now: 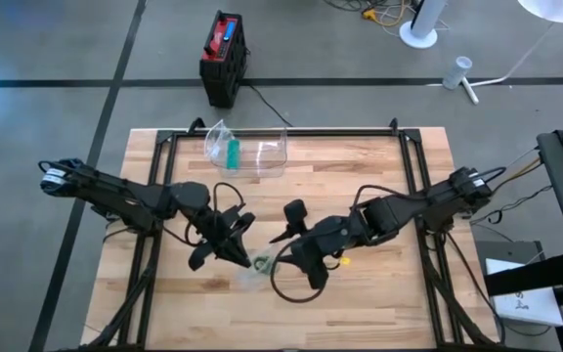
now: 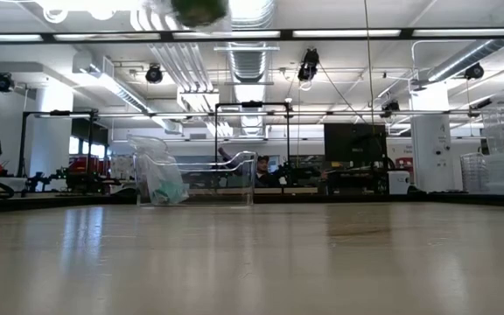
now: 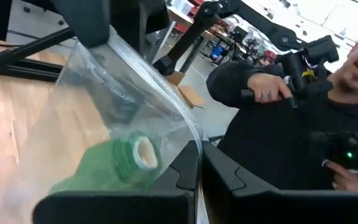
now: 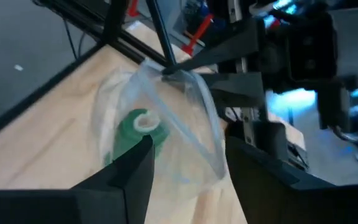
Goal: Roll bandage
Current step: Put the green bandage into the transparent zip bag
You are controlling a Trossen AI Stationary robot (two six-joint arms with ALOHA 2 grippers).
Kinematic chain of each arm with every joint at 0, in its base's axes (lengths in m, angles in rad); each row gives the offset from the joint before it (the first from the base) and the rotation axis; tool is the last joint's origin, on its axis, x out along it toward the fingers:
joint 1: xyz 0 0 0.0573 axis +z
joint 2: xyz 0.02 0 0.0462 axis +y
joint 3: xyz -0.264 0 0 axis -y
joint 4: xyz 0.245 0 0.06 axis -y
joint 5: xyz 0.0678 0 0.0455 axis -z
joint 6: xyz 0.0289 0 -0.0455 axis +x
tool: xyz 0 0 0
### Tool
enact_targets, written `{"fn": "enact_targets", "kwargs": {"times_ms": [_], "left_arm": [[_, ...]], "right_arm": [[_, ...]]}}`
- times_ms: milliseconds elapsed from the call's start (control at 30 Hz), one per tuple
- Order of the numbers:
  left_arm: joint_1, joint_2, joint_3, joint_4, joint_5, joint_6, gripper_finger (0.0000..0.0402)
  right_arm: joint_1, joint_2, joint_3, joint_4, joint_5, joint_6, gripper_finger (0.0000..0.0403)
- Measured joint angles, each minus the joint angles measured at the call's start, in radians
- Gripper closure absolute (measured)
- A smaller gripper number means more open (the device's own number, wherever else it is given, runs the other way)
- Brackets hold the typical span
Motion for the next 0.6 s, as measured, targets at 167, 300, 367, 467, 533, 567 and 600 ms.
{"fn": "enact_targets", "kwargs": {"times_ms": [167,300,367,467,533,567,600], "left_arm": [[0.000,0.003,0.000,-0.001,-0.008,0.020,0.0401],[-0.001,0.003,0.000,0.006,-0.009,0.061,0.0401],[0.000,0.003,0.000,0.006,-0.010,0.071,0.0401],[0.000,0.003,0.000,-0.006,-0.044,0.076,0.0393],[0.000,0.002,0.000,-0.010,-0.053,0.078,0.0381],[0.000,0.000,0.000,-0.010,-0.054,0.078,0.0374],[0.000,-0.003,0.000,-0.011,-0.054,0.078,0.0366]], "right_arm": [[-0.004,0.036,0.000,0.024,-0.049,-0.002,0.0255],[-0.013,0.059,0.000,0.028,-0.047,0.000,0.0328],[-0.016,0.062,0.000,0.027,-0.046,-0.001,0.0373],[-0.016,0.060,0.000,0.029,-0.047,0.007,0.0393],[-0.018,0.055,0.000,0.026,-0.048,0.017,0.0391],[-0.020,0.053,0.000,0.021,-0.048,0.025,0.0394],[-0.022,0.052,0.000,0.010,-0.046,0.031,0.0397]]}}
